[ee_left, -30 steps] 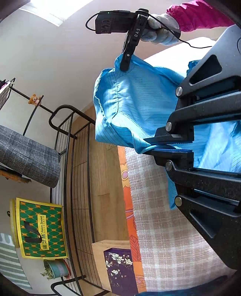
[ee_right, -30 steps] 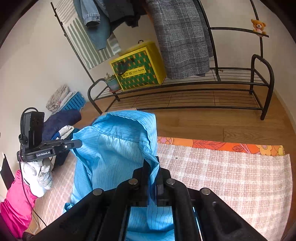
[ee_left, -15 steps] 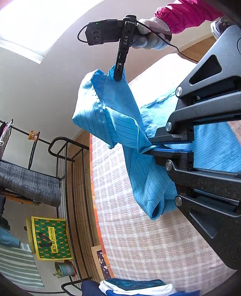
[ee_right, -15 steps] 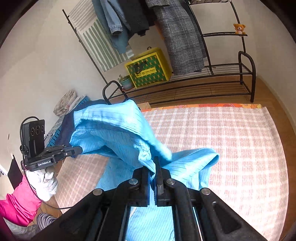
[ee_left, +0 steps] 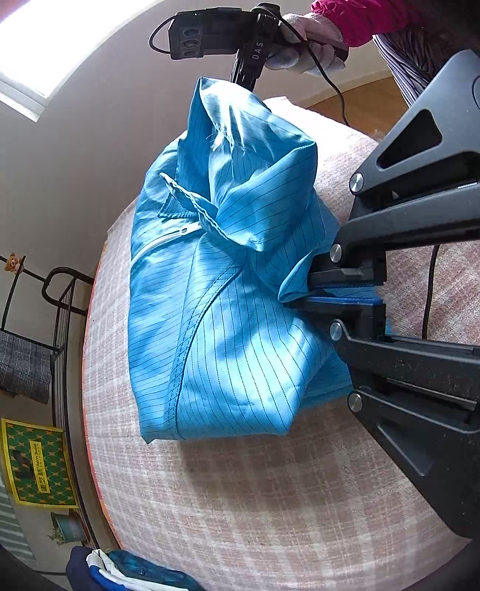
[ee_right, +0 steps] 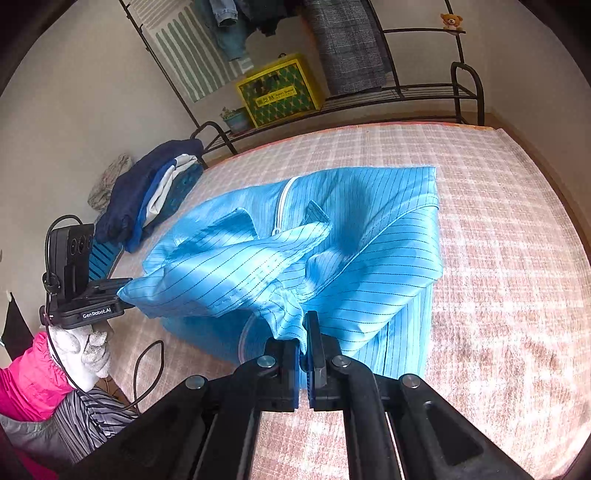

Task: Fold large clothes
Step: 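Lay the held coat down folded on the bed with the right tool, then open the right tool and withdraw it from the folded coat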

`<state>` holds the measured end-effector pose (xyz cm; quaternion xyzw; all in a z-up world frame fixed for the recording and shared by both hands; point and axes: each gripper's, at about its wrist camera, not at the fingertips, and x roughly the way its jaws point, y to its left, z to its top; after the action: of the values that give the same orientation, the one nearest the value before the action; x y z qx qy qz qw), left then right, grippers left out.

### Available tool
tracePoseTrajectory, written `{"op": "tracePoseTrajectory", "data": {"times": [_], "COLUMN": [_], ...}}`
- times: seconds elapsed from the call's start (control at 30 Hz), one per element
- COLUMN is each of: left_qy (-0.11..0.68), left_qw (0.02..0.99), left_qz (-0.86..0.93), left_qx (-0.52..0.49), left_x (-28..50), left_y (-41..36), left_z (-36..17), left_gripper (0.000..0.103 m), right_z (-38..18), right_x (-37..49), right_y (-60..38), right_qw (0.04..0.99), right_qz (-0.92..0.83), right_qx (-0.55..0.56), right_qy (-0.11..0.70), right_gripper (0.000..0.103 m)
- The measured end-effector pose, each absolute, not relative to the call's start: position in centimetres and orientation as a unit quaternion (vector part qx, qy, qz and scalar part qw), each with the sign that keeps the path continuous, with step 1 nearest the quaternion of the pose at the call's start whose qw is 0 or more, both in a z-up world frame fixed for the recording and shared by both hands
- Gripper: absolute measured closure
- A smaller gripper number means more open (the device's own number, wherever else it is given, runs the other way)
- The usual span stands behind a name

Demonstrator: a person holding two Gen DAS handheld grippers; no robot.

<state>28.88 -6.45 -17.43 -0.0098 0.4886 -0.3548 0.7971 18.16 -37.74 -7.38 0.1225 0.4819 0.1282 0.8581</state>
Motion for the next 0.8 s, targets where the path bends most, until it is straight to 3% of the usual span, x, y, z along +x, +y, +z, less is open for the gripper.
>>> {"op": "tracePoseTrajectory", "data": {"times": [0.13,0.27,0.43,0.5,0.57,0.73,0.8], "left_qy": [0.493,0.495,0.468,0.455,0.461,0.521,0.553], "left_qw": [0.795,0.789,0.802,0.818,0.822,0.772,0.74], "left_qz": [-0.353,-0.362,-0.366,-0.343,-0.307,-0.269,-0.271], "left_qx": [0.015,0.003,-0.059,-0.083,-0.133,-0.247,-0.271], "left_x": [26.8,24.7,24.9,27.0,30.3,36.3,36.9], "left_y": [-5.6,-3.0,0.4,0.9,1.7,3.7,3.6], "left_z": [-18.3,-17.4,-14.0,-13.0,-13.0,-17.3,-19.9], "left_gripper": [0.102,0.098,0.085,0.059,0.045,0.044,0.045], "right_z": [-9.9,-9.8,-4.6,-3.5,-3.5,-7.0,-8.7], "right_x": [16.6,13.9,11.5,12.2,13.5,16.4,17.3], "right_y": [-37.0,-36.6,-37.3,-37.8,-39.0,-42.5,-42.8], "right_qw": [0.837,0.825,0.859,0.877,0.887,0.863,0.85], "right_qz": [0.126,0.13,0.169,0.141,0.088,0.048,0.047], "right_qx": [0.115,0.097,0.122,0.123,0.132,0.212,0.226], "right_qy": [0.519,0.541,0.468,0.443,0.433,0.456,0.473], "right_gripper": [0.101,0.084,0.069,0.049,0.03,0.029,0.033]}}
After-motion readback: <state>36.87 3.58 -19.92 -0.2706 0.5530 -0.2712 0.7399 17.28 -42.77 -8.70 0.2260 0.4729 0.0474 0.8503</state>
